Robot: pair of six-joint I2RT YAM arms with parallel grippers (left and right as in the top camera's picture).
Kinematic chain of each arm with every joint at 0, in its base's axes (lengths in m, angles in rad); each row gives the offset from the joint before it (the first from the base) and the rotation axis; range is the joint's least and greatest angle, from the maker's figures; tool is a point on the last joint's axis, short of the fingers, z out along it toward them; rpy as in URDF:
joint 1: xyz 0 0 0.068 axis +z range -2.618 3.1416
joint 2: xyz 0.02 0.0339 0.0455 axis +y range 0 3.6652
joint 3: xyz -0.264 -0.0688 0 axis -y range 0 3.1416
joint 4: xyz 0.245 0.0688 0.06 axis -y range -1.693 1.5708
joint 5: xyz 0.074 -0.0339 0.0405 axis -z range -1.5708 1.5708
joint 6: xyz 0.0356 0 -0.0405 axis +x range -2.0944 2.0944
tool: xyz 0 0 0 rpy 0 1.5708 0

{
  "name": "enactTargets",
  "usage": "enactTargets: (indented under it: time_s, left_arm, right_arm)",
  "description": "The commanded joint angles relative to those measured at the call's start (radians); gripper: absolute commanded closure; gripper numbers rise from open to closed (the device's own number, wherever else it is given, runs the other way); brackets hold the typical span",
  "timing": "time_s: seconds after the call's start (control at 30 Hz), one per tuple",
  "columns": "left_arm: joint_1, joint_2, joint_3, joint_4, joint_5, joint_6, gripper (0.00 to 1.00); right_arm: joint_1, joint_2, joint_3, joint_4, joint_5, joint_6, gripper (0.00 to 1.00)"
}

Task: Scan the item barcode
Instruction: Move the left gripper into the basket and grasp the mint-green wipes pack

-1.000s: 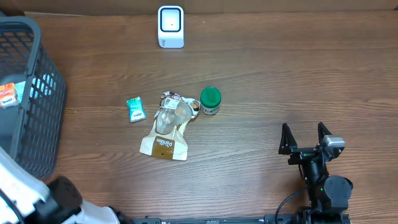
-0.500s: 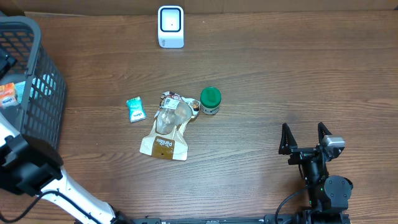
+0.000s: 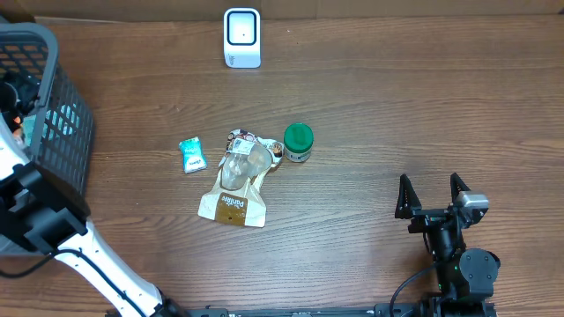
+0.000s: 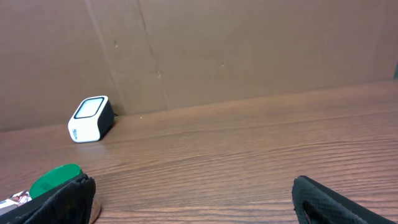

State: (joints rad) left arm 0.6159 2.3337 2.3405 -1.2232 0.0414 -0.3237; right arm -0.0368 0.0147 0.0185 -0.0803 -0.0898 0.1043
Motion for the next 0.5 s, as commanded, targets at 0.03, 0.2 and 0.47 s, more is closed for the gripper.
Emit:
enactTargets:
  time_s: [0.03,0.2,0.47]
  left_arm:
    - [-0.013,0.036,-0.005,0.017,-0.006,-0.017,0.13]
    - [-0.015,0.076,-0.005,0.017,-0.06,-0.026,0.16]
    - [-0.014,0.177,-0.006,0.003,-0.123,-0.096,0.15]
  right_arm:
    - [0.004,-0.011,-0.011,0.004,-0.002,-0.001,0.0]
    - [0.004,-0.011,-0.011,0.004,-0.002,-0.001,0.0]
    - [0.004,-0.011,-0.011,0.004,-0.002,-0.001,0.0]
